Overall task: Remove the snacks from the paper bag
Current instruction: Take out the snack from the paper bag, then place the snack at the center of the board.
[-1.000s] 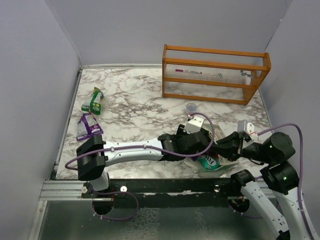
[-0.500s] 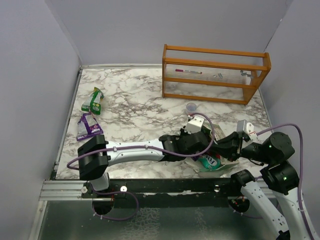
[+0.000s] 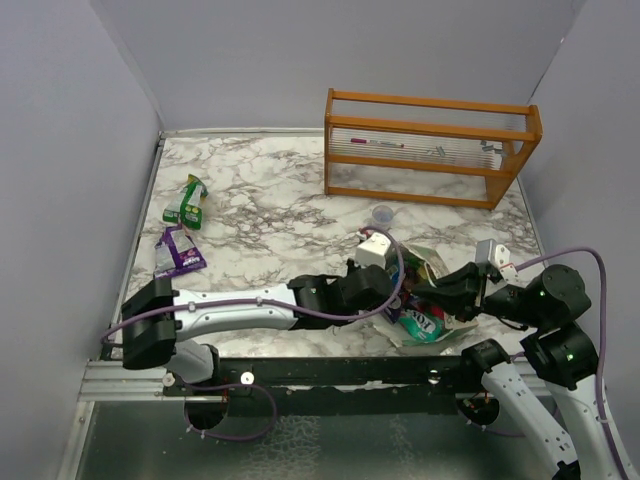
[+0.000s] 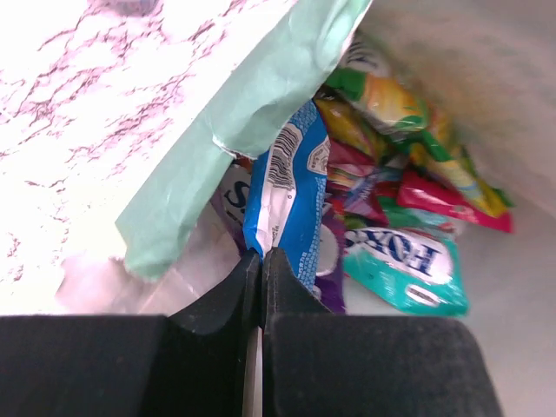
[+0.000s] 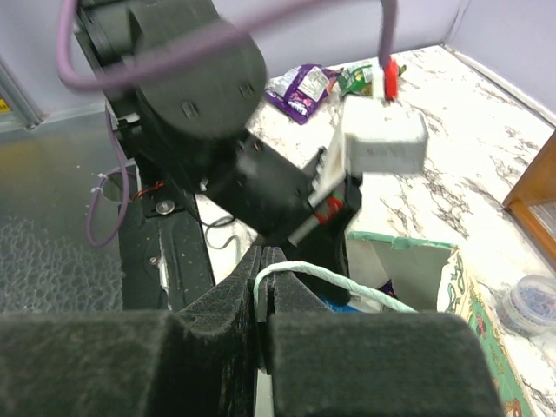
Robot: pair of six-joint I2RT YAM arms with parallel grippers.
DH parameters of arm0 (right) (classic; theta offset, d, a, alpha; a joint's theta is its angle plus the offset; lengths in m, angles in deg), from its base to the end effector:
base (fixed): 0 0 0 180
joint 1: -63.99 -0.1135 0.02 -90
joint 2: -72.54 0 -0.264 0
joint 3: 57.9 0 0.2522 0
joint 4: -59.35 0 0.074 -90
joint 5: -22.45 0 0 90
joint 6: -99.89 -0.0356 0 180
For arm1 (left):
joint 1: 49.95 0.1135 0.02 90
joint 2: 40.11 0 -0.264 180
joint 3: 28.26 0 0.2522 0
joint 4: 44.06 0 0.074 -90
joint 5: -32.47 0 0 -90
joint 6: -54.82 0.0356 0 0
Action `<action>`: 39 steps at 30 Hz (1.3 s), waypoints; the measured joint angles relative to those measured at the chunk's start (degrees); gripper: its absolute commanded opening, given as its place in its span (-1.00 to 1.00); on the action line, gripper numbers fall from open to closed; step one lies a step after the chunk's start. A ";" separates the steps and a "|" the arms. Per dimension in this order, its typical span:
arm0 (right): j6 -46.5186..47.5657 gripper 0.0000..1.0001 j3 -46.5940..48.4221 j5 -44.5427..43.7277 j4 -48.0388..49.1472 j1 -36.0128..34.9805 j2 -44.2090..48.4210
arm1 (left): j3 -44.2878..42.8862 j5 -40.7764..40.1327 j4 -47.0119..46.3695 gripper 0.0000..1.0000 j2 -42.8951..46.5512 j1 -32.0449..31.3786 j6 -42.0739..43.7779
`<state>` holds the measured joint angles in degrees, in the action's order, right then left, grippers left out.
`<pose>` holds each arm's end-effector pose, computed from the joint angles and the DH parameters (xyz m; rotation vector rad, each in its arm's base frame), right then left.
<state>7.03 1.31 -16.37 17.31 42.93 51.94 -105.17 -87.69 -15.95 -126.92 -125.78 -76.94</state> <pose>0.0517 0.0496 0.3580 -0.9420 1.4298 1.0359 0.0997 -0.3217 0.2692 0.3641 2.1643 -0.6038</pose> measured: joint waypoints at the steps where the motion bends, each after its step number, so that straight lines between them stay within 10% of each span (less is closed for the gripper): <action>1: 0.00 -0.96 0.00 -0.20 -0.02 0.00 0.00 | 0.61 0.61 -0.50 -1.00 1.81 -0.02 0.04; 19: 0.00 -0.96 0.00 -2.21 -0.07 0.00 -0.02 | 2.47 6.54 -1.79 -1.00 30.40 -0.04 5.16; 31: 0.00 -0.96 0.00 -2.29 -0.07 0.00 -0.31 | 2.40 -9.22 23.89 -1.00 44.33 -0.04 -1.62; 39: 0.00 -0.96 0.00 -2.29 -0.04 0.00 -0.94 | 3.15 -16.22 36.85 -1.00 36.30 -0.04 -8.61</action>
<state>7.03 1.31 -18.67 17.27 42.93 51.00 -102.03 -103.90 20.90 -90.61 -125.82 -85.55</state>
